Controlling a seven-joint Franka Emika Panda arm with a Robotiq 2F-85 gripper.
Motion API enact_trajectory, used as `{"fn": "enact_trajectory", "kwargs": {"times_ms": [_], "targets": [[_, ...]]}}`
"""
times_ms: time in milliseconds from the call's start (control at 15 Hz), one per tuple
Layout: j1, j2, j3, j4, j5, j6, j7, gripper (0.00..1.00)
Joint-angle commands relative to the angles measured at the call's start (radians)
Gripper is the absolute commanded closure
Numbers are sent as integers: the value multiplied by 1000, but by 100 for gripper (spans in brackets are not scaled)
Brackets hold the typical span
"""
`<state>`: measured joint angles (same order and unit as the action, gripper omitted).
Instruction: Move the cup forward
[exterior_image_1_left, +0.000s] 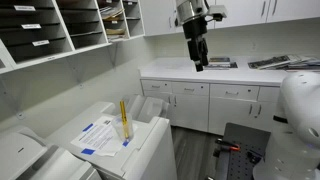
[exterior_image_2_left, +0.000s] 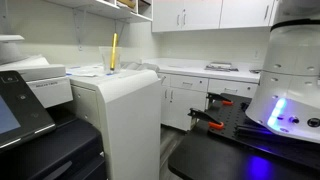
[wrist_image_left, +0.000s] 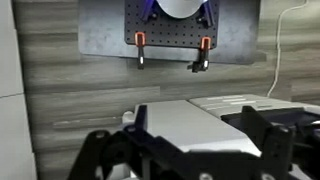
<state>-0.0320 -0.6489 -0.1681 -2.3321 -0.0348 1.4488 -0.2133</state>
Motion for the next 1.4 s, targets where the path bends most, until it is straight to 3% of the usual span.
{"fn": "enact_trajectory", "kwargs": {"times_ms": [0,333,933,1333], "targets": [[-8,2,6,2,3,-2,-4,0],[-13,11,14,1,6,17,22,0],[-26,278,158,-50,181,580,517,0],[-3,457,242,-28,168,784,771,0]]}}
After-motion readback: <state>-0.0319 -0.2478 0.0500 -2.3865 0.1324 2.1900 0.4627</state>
